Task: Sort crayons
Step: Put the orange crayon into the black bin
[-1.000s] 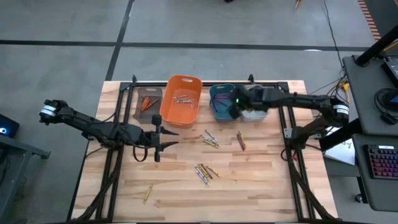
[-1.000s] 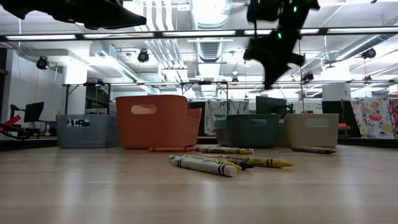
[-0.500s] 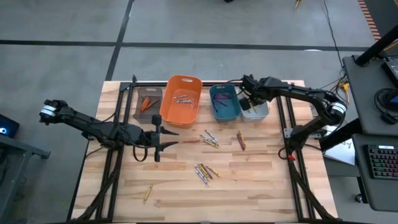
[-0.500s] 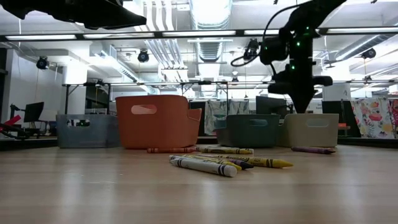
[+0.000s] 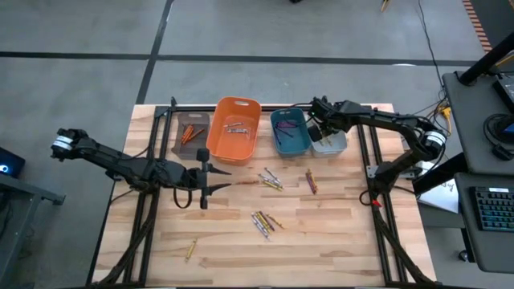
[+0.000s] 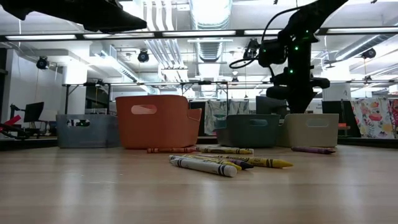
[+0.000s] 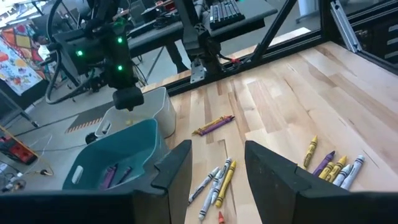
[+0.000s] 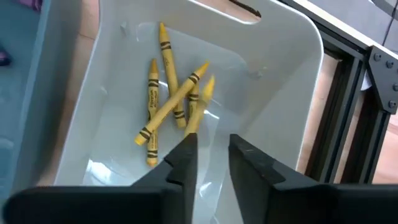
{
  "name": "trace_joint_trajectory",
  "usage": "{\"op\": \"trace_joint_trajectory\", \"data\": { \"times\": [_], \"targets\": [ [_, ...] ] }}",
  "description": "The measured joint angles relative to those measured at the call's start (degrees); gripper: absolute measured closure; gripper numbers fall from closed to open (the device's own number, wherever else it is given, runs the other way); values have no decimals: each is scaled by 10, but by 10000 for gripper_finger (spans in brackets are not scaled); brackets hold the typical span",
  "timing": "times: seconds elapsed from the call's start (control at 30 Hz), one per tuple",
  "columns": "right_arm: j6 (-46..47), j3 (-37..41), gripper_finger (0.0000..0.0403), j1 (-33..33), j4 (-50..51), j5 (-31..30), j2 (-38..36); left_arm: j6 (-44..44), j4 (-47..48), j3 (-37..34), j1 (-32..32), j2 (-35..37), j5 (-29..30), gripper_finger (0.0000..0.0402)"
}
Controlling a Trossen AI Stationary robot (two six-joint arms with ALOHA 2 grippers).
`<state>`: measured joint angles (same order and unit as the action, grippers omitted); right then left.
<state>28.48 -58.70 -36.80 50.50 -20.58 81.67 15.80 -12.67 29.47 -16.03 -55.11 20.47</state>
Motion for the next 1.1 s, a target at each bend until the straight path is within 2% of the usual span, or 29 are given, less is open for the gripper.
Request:
{"op": "trace_joint_trajectory", "data": {
  "times": [0.2, 0.43, 0.9, 1.1],
  "targets": [
    [-6, 0, 266, 2, -3, 0, -10, -26, 0, 0, 0, -8, 0, 271],
    [-6, -13, 243, 25, -5, 0, -44, -69, 3, 0, 0, -45, 0, 271],
    [-34, -17, 255, 161, -119, -6, -108, -151, -15, 0, 0, -148, 13, 271],
    [-59, -17, 262, 213, -181, -60, -109, -181, -84, 0, 4, -215, 29, 271]
  ]
}}
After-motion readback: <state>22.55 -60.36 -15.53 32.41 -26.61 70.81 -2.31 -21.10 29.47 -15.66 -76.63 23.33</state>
